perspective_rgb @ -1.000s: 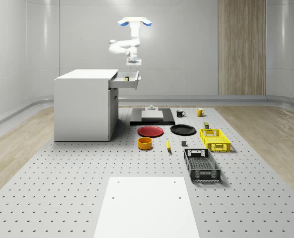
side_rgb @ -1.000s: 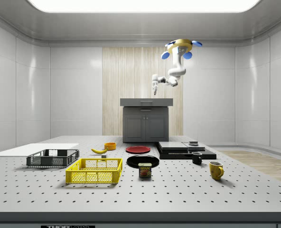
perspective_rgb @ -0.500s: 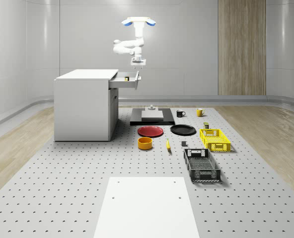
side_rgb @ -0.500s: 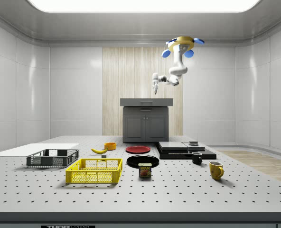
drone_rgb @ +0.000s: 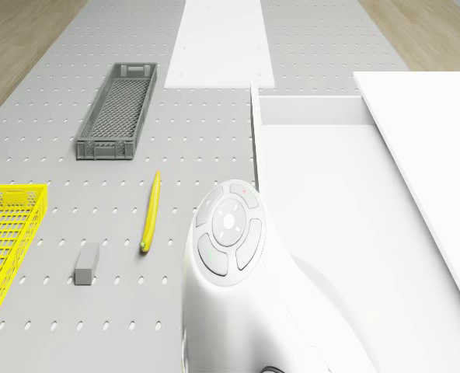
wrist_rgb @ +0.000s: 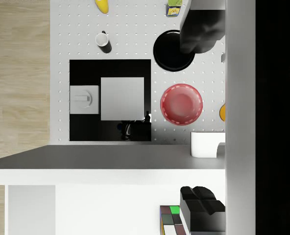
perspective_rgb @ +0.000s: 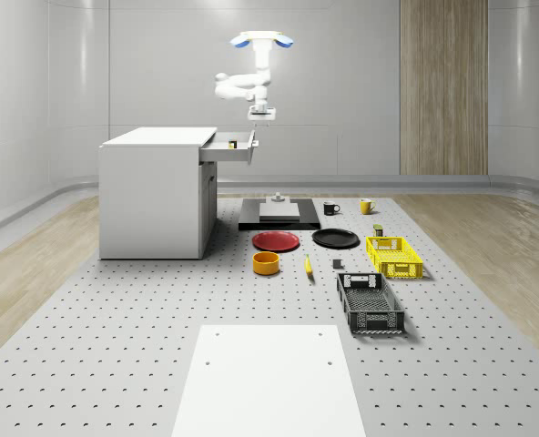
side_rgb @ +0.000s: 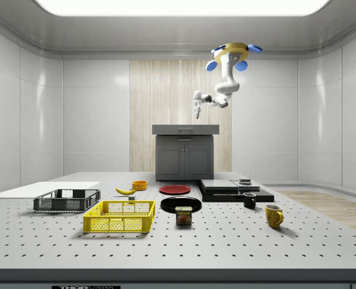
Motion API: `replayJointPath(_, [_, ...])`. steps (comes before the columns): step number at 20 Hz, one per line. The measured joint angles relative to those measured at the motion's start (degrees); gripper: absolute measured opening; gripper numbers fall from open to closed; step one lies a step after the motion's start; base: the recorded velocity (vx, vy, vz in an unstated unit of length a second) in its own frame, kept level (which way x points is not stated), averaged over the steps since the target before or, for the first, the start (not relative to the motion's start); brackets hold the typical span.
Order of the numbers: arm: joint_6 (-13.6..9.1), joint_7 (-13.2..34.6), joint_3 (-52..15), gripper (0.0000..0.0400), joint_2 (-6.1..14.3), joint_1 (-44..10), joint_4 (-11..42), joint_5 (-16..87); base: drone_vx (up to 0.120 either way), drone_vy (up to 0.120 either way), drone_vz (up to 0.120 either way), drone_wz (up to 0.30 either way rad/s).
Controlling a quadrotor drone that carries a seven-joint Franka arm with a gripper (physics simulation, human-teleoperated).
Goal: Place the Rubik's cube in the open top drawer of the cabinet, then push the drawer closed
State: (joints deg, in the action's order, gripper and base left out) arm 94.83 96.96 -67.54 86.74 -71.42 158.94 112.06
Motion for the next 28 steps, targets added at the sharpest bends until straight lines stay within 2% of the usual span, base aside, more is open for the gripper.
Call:
replayJointPath(4, [-0.1, 0.0, 0.0, 0.04, -0.1, 0.0, 0.0, 0.0, 0.0, 0.12, 0.0, 0.0])
replayJointPath(5, [-2.7, 1.1, -0.8, 0.04, 2.1, -1.2, 0.3, 1.9, 0.0, 0.12, 0.0, 0.0])
replayJointPath(6, [-8.7, 6.2, -1.9, 0.04, 4.8, -6.0, 1.2, 4.4, 0.0, 0.12, 0.0, 0.0])
replayJointPath(8, [-23.6, 19.8, -2.8, 0.04, 7.9, -18.4, -1.1, 4.2, 0.0, 0.12, 0.0, 0.0])
replayJointPath(10, [-37.7, 29.7, -1.2, 0.04, 8.3, -30.9, -5.9, 1.4, 0.0, 0.12, -0.02, 0.0])
replayJointPath(11, [-43.2, 33.3, 0.0, 0.04, 8.1, -37.1, -8.6, -0.2, 0.0, 0.04, -0.12, 0.0])
replayJointPath(13, [-51.5, 38.7, 2.5, 0.04, 7.4, -47.7, -13.9, -3.5, 0.0, 0.0, -0.12, 0.0])
replayJointPath(15, [-57.2, 42.4, 4.6, 0.04, 6.4, -55.2, -18.6, -6.4, 0.0, 0.0, -0.12, 0.0])
replayJointPath(17, [-60.9, 44.8, 6.1, 0.04, 5.6, -60.5, -22.2, -8.7, 0.0, 0.0, -0.12, 0.0])
replayJointPath(20, [-64.3, 47.1, 7.7, 0.04, 4.8, -65.5, -26.0, -11.2, 0.0, 0.0, -0.12, 0.0])
replayJointPath(23, [-66.0, 48.4, 8.7, 0.04, 4.5, -68.5, -28.2, -12.7, 0.0, -0.053, -0.12, 0.0])
replayJointPath(28, [-67.1, 49.4, 9.7, 0.04, 4.5, -70.9, -30.1, -14.1, 0.0, -0.12, -0.096, 0.0])
